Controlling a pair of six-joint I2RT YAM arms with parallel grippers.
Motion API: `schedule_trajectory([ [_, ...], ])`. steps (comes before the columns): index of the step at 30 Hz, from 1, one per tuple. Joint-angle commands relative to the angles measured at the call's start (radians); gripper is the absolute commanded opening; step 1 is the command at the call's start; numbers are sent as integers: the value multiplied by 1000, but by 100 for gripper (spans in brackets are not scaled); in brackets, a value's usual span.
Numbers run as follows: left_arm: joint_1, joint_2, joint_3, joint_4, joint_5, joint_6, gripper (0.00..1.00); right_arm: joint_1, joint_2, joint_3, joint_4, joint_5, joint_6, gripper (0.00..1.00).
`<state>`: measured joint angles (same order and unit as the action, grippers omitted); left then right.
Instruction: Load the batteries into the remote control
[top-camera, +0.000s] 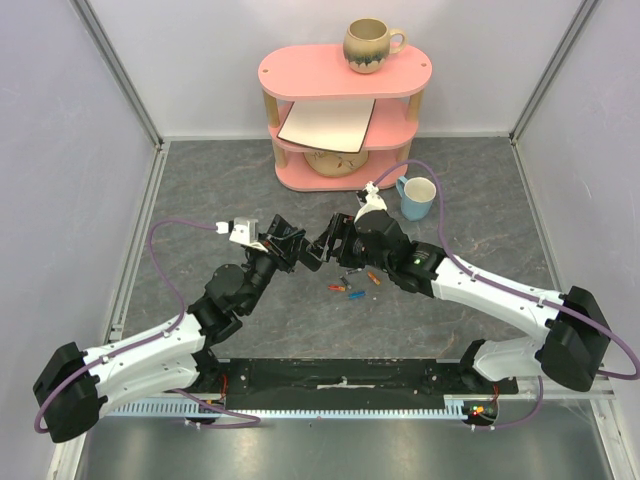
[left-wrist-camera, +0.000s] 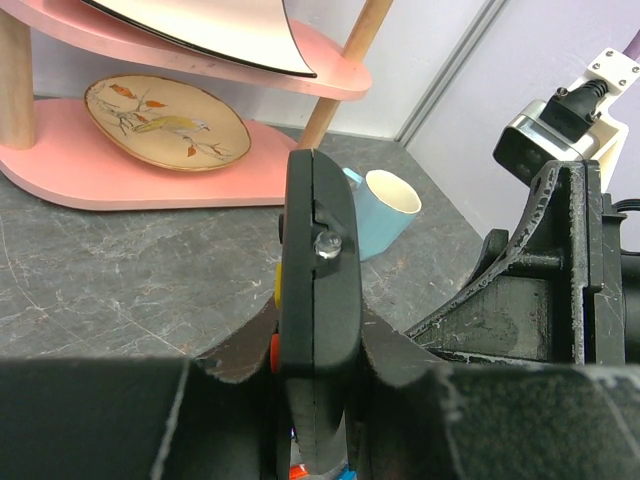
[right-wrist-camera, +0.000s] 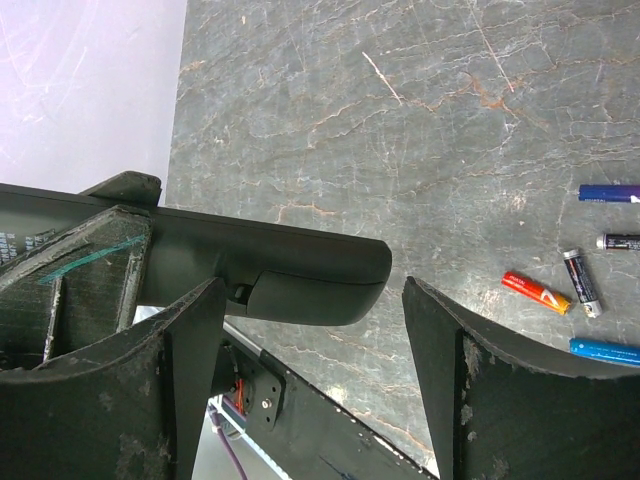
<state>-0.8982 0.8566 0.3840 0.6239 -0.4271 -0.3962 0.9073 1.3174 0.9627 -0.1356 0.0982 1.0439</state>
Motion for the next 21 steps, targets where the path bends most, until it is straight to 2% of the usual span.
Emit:
schedule_trajectory([
  [1,-7,-21,61,88,1,-20,2,2,9,7,16,1,4,79],
  [21,-7,-30,59,88,5,-27,2,1,-14,-13,17,17,10,79],
])
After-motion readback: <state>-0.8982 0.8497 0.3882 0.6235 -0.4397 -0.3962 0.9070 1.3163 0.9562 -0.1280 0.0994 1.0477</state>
